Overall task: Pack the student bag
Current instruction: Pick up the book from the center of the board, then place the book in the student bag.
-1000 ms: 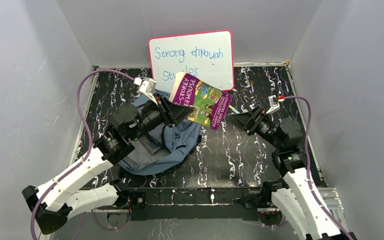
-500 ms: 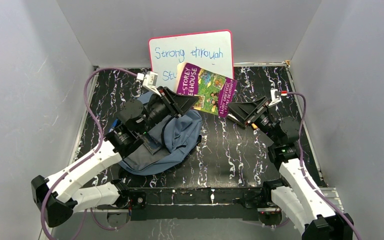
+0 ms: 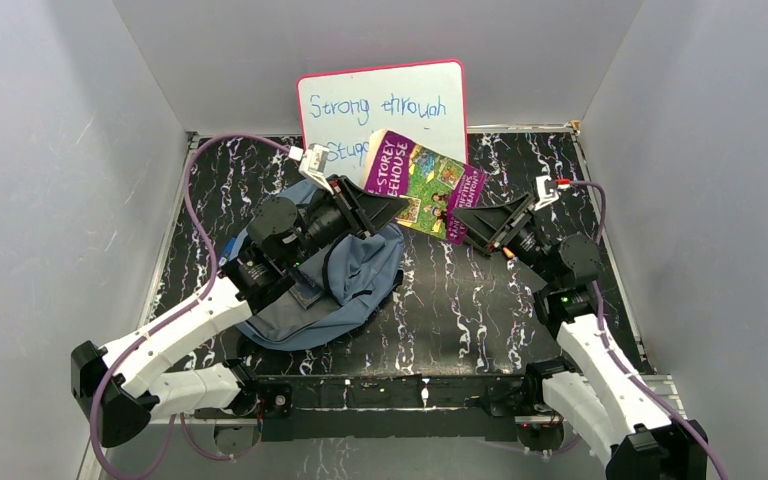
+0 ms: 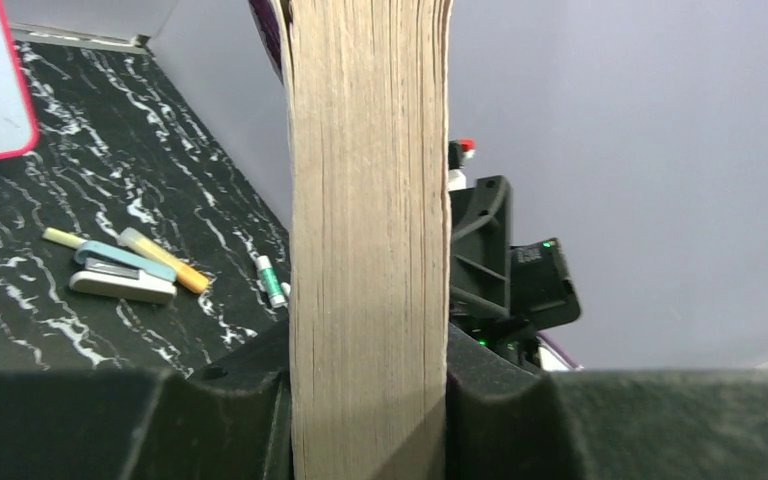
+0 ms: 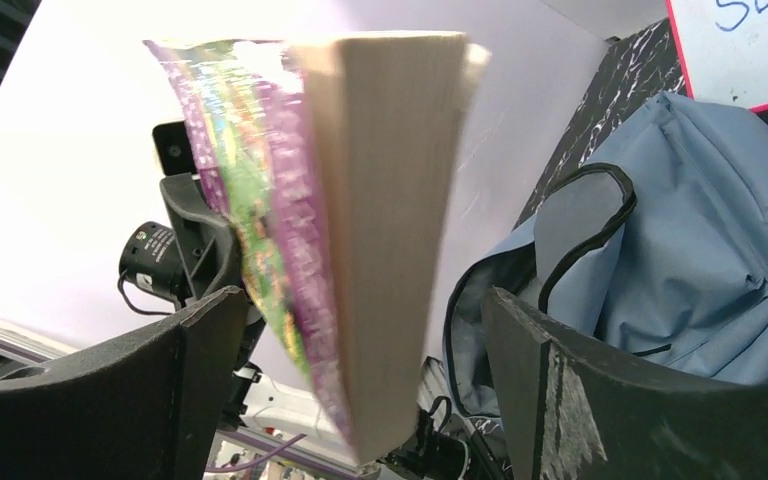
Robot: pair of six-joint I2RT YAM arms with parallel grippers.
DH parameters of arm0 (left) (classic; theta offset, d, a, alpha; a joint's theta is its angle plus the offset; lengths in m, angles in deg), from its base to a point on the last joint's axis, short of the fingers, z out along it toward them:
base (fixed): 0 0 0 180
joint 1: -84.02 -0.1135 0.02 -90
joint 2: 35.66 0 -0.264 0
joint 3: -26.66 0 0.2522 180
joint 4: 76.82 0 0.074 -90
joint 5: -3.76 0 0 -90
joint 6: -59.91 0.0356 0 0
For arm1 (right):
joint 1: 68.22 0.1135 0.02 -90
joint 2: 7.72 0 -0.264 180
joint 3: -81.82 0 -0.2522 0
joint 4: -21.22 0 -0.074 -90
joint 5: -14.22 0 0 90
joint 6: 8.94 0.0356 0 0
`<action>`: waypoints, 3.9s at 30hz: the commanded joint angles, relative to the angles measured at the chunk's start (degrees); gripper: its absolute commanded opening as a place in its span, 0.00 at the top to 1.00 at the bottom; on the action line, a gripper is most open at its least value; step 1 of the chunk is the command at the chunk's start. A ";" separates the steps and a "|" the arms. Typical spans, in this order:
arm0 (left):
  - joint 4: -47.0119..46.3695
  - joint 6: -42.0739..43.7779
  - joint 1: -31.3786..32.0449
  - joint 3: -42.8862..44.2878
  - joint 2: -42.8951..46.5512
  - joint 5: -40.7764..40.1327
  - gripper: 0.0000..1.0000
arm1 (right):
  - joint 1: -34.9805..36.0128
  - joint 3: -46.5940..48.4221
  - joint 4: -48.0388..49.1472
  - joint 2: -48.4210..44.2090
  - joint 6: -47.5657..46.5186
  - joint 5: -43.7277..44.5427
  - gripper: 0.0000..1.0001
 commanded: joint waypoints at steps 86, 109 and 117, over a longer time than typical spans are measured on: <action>64.82 -10.94 0.04 5.10 27.93 -32.52 1.00 | 0.81 35.02 -64.65 9.68 -47.46 5.57 0.27; 97.99 -21.31 0.06 12.08 34.36 -42.55 1.00 | 49.33 72.36 -64.28 59.42 -70.31 38.98 0.18; 99.96 -22.61 0.03 12.90 34.68 -43.96 1.00 | 52.18 81.29 -63.52 72.96 -79.58 45.05 0.03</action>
